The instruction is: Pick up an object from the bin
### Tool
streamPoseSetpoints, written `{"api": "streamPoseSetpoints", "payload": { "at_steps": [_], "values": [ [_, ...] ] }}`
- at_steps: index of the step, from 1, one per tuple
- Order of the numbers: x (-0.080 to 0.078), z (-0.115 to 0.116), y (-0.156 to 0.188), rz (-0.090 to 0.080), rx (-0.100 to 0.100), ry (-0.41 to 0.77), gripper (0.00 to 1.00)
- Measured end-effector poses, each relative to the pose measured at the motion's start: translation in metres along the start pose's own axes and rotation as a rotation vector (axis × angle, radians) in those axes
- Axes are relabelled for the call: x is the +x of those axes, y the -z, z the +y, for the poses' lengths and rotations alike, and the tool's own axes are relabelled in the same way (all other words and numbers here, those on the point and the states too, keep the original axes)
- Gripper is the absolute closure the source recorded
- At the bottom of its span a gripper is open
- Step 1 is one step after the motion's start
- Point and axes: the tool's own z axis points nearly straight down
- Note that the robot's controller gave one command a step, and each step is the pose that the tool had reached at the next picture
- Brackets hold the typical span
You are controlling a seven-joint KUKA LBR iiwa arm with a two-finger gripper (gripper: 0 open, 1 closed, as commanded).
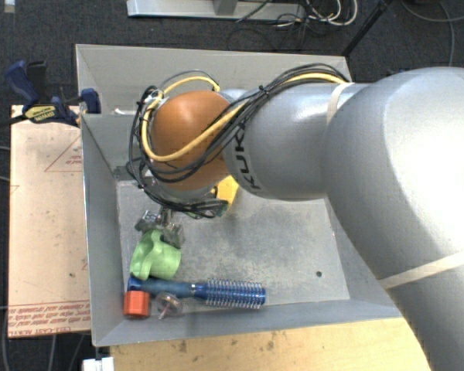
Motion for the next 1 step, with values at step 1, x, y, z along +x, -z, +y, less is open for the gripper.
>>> {"api": "streamPoseSetpoints", "payload": {
  "at_steps": [1],
  "values": [
    [0.0093,0.0486,0.1150,-0.003,0.001,-0.010,1.00]
  ]
}}
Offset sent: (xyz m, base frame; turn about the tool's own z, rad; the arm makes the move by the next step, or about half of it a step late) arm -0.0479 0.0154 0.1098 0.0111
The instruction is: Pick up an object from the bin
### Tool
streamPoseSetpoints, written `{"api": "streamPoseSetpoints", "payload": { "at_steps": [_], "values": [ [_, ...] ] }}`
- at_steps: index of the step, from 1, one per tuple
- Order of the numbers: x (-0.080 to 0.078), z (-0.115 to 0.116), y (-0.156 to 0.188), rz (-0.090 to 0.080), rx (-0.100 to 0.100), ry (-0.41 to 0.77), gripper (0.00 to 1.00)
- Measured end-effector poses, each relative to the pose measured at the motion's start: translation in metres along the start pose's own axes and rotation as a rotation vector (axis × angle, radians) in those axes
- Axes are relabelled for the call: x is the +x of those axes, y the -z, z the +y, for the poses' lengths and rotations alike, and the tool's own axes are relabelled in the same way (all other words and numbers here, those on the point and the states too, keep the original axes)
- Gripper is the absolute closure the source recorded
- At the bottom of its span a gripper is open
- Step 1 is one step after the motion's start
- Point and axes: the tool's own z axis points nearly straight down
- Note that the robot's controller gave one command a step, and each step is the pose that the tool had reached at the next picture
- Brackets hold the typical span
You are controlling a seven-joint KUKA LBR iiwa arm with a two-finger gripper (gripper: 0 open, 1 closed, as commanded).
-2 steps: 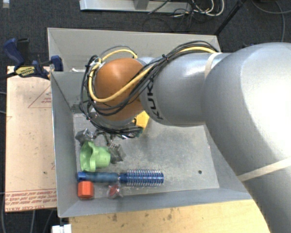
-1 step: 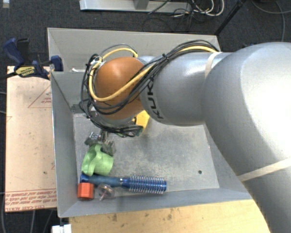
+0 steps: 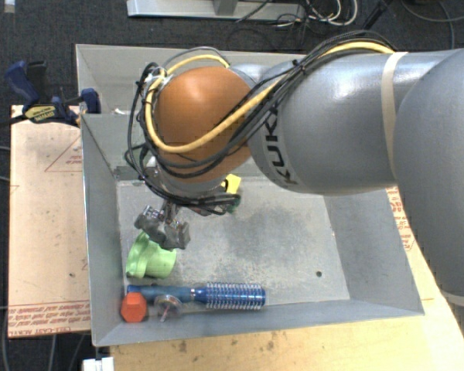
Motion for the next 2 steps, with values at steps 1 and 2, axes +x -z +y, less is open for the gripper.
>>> {"api": "streamPoseSetpoints", "payload": {
  "at_steps": [1,2],
  "values": [
    [0.0006,0.0000,-0.0386,0.008,-0.006,-0.050,1.00],
    [0.0004,-0.0002,-0.0372,0.007,-0.005,-0.050,0.00]
  ]
}}
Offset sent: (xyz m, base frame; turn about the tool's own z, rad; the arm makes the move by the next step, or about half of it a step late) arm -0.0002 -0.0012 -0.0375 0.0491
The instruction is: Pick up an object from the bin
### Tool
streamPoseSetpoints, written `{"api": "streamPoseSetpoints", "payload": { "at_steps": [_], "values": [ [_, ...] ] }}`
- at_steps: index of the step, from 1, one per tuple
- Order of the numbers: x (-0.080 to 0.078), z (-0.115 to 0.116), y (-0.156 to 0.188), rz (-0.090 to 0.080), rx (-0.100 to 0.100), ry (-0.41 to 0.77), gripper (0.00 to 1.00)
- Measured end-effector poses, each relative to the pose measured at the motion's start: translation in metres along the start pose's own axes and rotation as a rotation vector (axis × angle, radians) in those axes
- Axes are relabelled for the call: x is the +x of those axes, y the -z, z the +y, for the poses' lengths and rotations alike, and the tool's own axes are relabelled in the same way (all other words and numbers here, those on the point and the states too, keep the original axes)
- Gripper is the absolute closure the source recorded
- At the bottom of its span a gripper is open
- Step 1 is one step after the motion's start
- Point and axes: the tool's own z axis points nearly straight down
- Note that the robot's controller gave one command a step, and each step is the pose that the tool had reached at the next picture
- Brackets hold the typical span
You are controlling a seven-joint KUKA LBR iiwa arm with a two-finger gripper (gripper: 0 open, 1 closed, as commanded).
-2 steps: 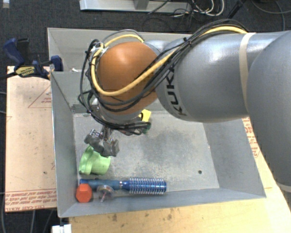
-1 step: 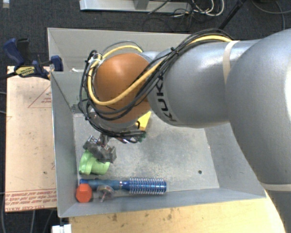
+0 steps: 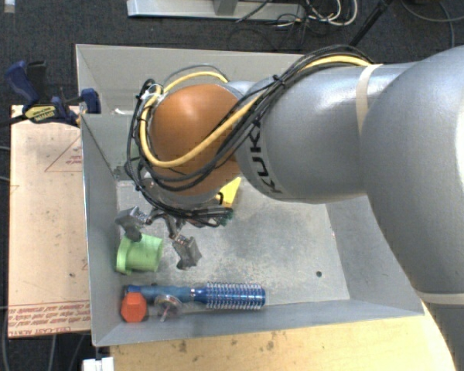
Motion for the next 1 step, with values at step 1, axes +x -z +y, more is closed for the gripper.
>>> {"api": "streamPoseSetpoints", "payload": {
  "at_steps": [1],
  "values": [
    [0.0058,-0.0046,-0.0652,0.003,-0.001,0.176,0.00]
  ]
}}
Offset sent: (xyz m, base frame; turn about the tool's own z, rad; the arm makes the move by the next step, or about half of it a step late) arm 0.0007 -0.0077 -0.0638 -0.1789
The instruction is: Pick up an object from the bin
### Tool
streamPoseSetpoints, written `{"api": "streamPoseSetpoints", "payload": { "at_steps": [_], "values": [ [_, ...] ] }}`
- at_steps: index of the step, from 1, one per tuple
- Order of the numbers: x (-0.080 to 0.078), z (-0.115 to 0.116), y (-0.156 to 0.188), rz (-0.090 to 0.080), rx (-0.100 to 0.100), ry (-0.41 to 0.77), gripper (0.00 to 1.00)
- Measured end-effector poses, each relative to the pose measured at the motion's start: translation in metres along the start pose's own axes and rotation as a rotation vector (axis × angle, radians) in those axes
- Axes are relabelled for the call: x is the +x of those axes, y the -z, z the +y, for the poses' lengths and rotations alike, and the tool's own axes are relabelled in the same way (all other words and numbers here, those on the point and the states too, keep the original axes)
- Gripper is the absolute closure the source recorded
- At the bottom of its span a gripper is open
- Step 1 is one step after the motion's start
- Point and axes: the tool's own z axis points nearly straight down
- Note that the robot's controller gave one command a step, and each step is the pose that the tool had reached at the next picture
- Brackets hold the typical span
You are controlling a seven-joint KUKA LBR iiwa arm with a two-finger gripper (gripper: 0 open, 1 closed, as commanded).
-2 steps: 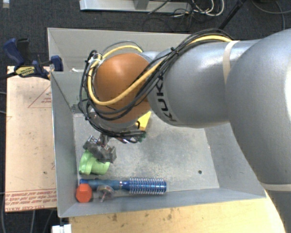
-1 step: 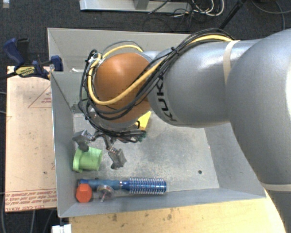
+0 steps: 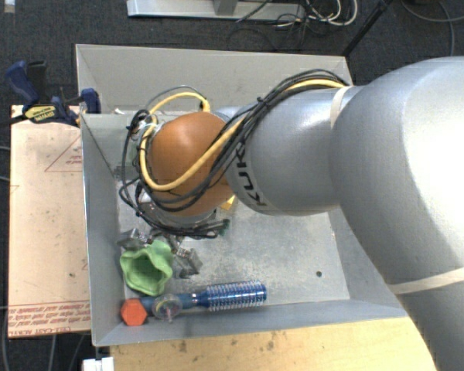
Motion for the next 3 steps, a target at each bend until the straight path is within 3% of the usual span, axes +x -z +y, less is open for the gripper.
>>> {"api": "streamPoseSetpoints", "payload": {
  "at_steps": [1,2,3],
  "values": [
    [-0.001,0.000,0.001,-0.002,0.001,-0.001,1.00],
    [-0.031,-0.044,0.112,-0.011,0.011,0.000,1.00],
    [-0.024,-0.065,0.257,-0.009,0.011,0.009,1.00]
  ]
}}
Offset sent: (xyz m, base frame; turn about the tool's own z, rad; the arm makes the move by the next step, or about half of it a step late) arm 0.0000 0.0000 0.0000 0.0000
